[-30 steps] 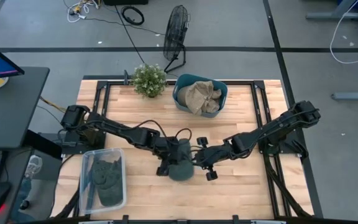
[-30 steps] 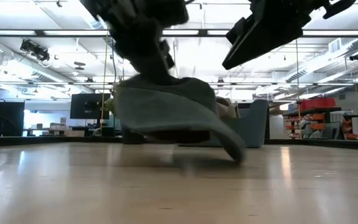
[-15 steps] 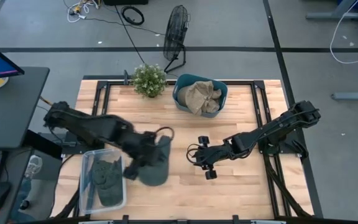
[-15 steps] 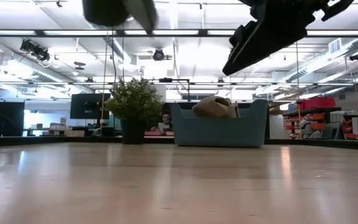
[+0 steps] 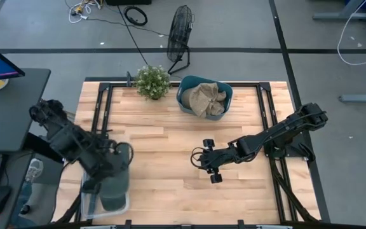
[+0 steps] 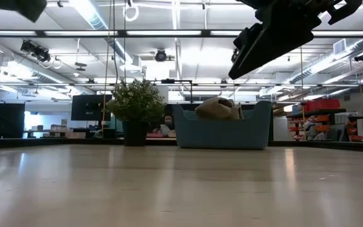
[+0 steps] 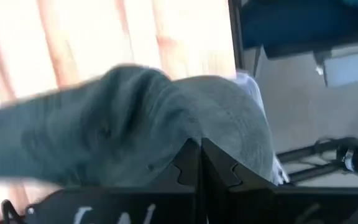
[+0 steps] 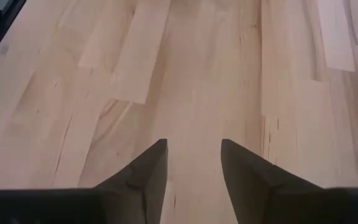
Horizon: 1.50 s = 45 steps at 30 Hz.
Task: Pick & Place hat
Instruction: Put the blue cap into the transparent bin
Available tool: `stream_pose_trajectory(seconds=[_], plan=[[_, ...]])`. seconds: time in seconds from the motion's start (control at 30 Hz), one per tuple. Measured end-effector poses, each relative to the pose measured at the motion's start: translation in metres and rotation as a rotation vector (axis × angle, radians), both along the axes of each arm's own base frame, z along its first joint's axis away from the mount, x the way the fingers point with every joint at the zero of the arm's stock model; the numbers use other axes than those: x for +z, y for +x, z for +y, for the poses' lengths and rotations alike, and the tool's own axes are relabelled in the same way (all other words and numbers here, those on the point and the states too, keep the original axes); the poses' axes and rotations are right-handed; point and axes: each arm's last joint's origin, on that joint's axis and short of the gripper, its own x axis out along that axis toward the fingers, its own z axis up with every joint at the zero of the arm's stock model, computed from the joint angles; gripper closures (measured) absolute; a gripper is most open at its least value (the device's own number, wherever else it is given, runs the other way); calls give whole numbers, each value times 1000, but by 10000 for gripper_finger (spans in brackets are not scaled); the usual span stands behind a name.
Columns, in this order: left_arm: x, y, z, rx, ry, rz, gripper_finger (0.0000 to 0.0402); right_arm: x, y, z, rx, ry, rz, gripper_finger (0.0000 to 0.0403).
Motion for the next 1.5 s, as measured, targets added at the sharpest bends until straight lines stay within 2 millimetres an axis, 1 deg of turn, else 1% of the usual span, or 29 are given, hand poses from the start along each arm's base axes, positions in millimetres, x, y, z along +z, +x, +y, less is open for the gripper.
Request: stream_pose_trajectory(seconds=[0.1, 0.2, 0.3, 0.4, 0.47, 0.53, 0.63, 0.7, 0.83, 0.9, 0.97, 1.13, 1.27, 1.4, 1.5], plan=[[-6, -15, -11, -33, -14, 44, 398, 0, 0, 0, 0, 1, -4, 250], [-4, -28, -19, 5, -61, 97, 397, 0, 0, 0, 0, 1, -3, 250], [-4, -36, -24, 44, -23, 47, 397, 0, 0, 0, 1, 0, -3, 250], [-11, -40, -30, 43, 43, -5, 398, 0, 0, 0, 9, -7, -5, 250], [-23, -42, -33, 49, 87, 9, 398, 1, 1, 0, 15, -11, -10, 250], [-39, -42, -35, 110, 126, 47, 397, 1, 1, 0, 14, -8, -16, 250], [-62, -44, -40, 191, 120, 99, 397, 1, 1, 0, 15, -8, -16, 250], [-75, -43, -48, 156, 91, 78, 397, 1, 1, 0, 17, -6, -16, 250], [-93, -36, -65, 5, 22, -42, 397, 1, 1, 0, 20, -11, -16, 250], [-99, -34, -67, 7, 7, -53, 396, 1, 1, 0, 20, -11, -16, 250], [-107, -34, -65, 62, 23, -25, 395, 1, 1, 0, 25, -6, -15, 250], [-125, -37, -60, 311, 35, 75, 378, 1, 1, 0, 27, -8, -15, 250], [-141, -38, -56, 500, 34, 125, 353, 1, 1, 0, 37, -18, -16, 250], [-156, -39, -53, 630, 31, 157, 325, 1, 1, 0, 47, -28, -18, 250], [-160, -41, -53, 684, 27, 186, 301, 1, 1, 0, 48, -29, -18, 250]])
